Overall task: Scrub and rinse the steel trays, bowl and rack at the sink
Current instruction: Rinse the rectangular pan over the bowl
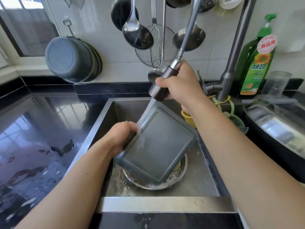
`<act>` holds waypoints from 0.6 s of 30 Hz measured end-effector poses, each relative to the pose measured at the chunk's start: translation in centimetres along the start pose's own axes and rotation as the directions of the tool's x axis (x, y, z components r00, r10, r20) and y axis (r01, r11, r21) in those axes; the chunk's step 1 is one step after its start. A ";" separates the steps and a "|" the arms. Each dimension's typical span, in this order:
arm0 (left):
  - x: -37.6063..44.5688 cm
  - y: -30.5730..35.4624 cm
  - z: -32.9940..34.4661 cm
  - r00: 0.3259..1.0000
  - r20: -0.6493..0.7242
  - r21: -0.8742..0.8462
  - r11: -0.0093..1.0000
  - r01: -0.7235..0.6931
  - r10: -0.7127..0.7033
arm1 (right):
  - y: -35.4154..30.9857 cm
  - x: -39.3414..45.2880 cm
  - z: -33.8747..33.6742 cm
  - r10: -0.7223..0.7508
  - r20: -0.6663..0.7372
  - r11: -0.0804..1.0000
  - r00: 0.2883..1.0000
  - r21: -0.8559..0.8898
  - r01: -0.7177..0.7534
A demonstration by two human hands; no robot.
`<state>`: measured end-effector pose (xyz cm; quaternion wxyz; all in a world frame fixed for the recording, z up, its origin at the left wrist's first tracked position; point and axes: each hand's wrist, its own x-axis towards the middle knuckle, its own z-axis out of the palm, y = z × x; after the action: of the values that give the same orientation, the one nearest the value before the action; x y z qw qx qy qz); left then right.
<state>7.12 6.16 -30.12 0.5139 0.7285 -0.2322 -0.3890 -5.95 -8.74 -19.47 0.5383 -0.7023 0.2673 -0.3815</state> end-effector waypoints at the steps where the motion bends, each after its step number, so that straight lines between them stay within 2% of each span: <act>1: 0.0 0.0 0.1 1.000 -0.004 0.003 1.000 0.000 0.000 | 0.2 0.1 -0.3 -0.012 -0.024 0.999 1.000 -0.045 0.011; 5: 0.2 -0.2 -0.2 0.996 -0.087 0.031 0.999 0.006 -0.003 | 1.1 0.6 -2.1 -0.043 -0.088 0.977 0.995 -0.214 0.024; 9: 0.1 0.1 -0.2 0.981 -0.192 0.007 0.999 0.042 -0.040 | 0.8 1.0 -3.4 -0.001 -0.072 0.948 0.997 -0.318 -0.022; 15: 0.1 0.2 -0.4 0.960 -0.272 -0.071 0.996 0.054 -0.071 | 0.2 1.6 -5.3 0.051 -0.035 0.896 0.998 -0.439 -0.062; 18: 0.3 0.1 -0.7 0.956 -0.283 -0.122 0.992 0.040 -0.074 | 0.3 1.7 -5.6 0.064 -0.035 0.904 0.997 -0.420 -0.073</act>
<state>7.85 6.28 -30.03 0.5717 0.7528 -0.1114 -0.3065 -9.58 -13.26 -18.57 0.3844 -0.7881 0.3734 -0.3028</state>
